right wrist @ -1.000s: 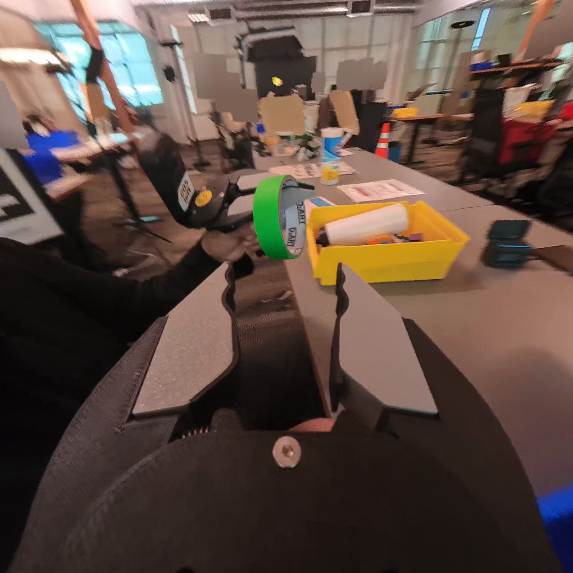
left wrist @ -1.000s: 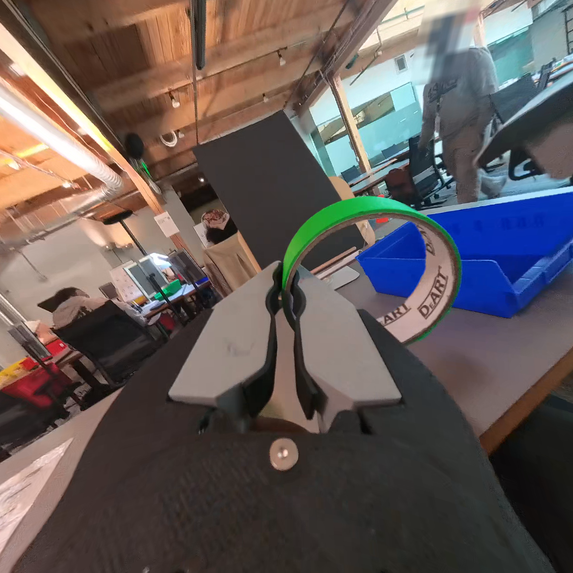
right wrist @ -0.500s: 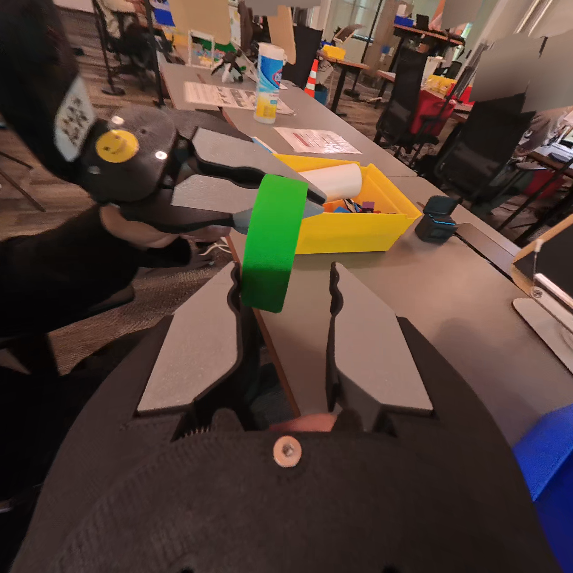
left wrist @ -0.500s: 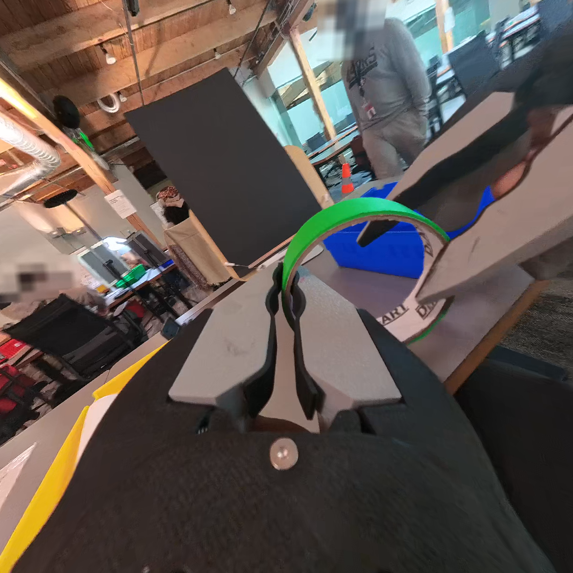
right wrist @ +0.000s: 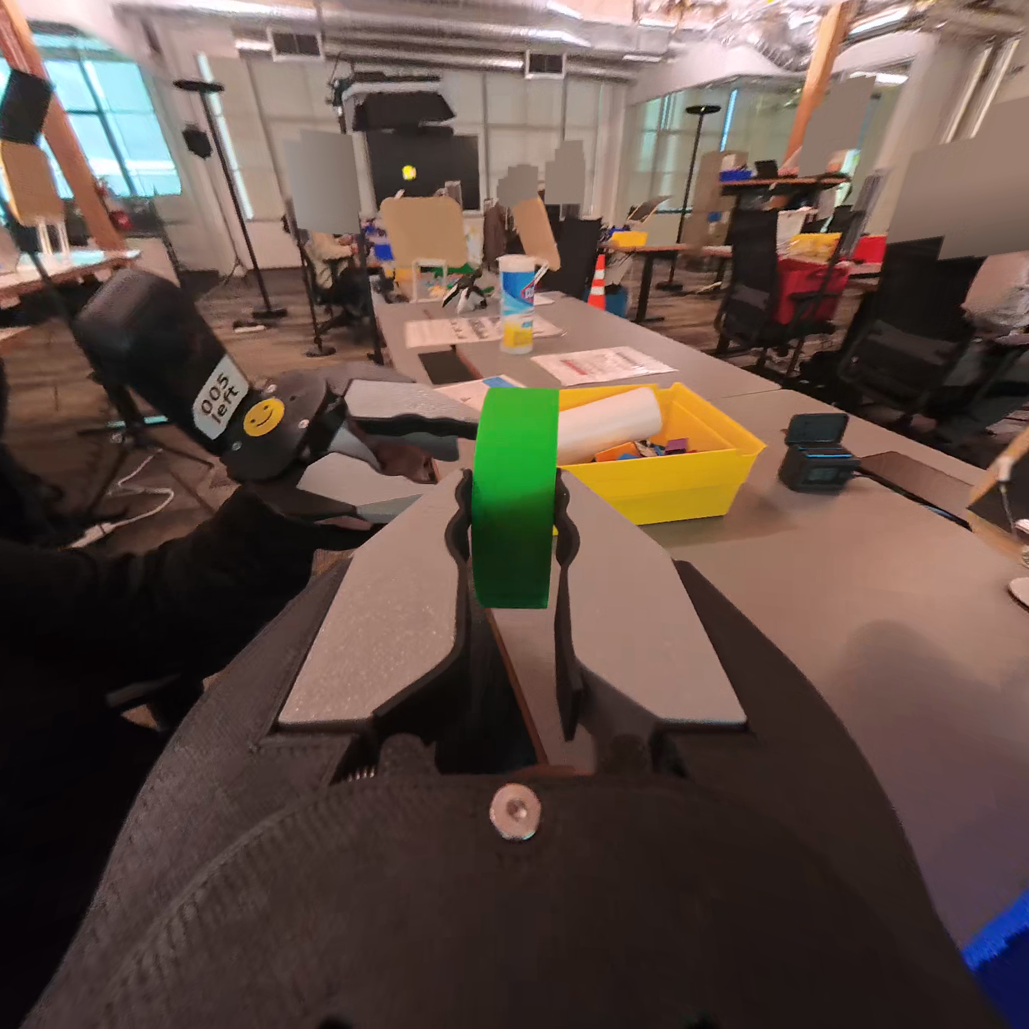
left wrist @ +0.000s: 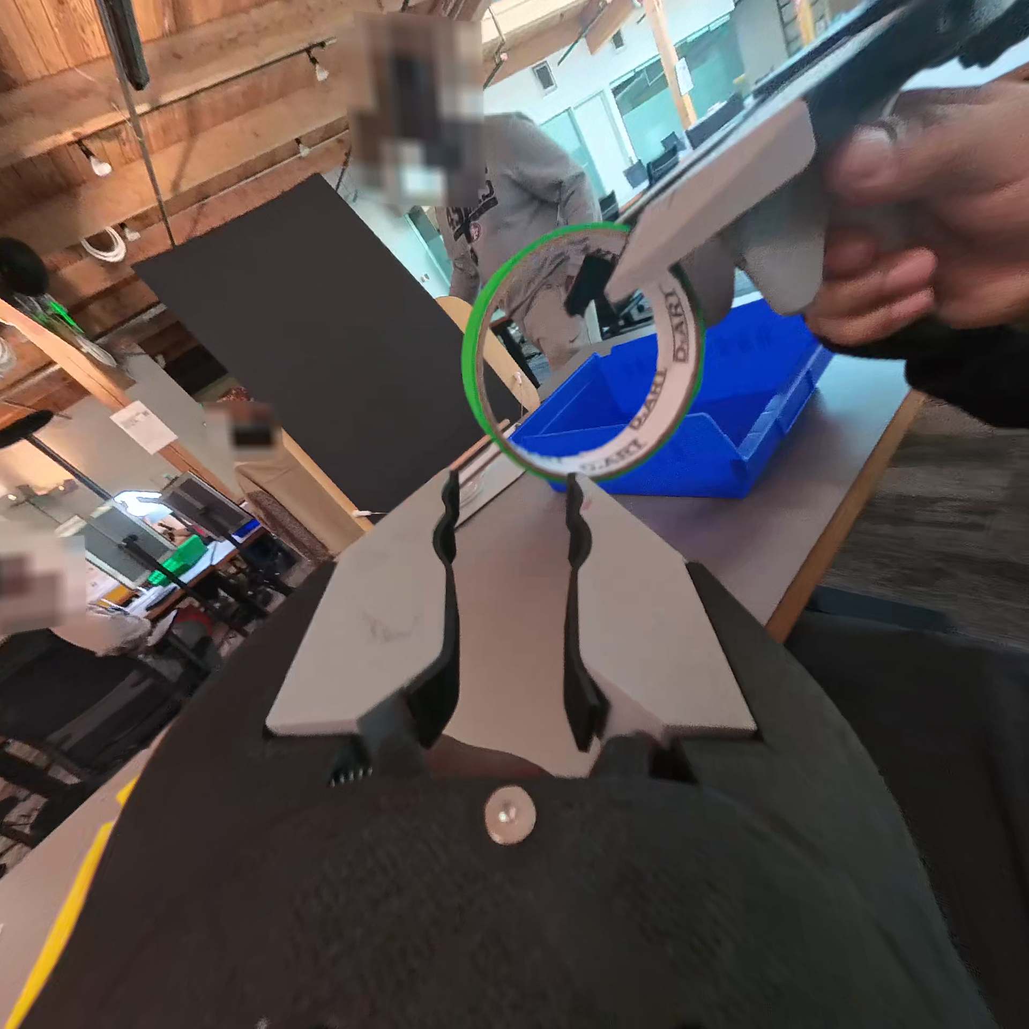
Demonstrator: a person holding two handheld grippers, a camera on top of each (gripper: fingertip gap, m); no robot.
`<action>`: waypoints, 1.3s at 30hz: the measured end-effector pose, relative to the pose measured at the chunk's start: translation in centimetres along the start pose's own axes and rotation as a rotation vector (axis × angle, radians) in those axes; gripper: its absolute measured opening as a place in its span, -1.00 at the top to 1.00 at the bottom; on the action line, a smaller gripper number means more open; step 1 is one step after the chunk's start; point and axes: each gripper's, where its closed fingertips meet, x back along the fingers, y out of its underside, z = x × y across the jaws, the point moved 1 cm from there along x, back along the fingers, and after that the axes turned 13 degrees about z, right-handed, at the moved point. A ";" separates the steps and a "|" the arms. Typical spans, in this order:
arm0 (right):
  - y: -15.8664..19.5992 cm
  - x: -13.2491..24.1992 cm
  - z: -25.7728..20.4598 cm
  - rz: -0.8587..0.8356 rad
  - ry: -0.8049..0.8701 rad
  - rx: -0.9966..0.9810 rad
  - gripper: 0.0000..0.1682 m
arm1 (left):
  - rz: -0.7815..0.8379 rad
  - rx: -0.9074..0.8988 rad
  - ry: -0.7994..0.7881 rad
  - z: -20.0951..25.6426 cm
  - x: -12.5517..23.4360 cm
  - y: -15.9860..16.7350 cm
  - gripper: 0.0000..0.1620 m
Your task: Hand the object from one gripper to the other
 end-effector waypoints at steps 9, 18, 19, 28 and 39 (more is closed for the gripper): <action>-2.6 1.5 0.8 0.169 -0.071 -0.288 0.70 | 0.124 -0.359 0.057 2.8 0.1 -2.1 0.47; -2.8 1.1 0.6 0.245 -0.193 -0.582 0.69 | 0.183 -0.930 -0.045 4.0 0.1 -2.8 0.51; -2.7 1.1 0.7 0.241 -0.188 -0.582 0.69 | 0.179 -0.943 -0.055 3.9 0.1 -2.9 0.51; -2.0 -0.1 0.4 0.283 -0.223 -0.734 0.69 | 0.227 -1.225 -0.165 3.7 -0.1 -2.6 0.45; 0.6 -1.9 0.4 0.231 -0.248 -0.850 0.69 | 0.151 -1.253 -0.167 2.2 -0.2 -1.4 0.63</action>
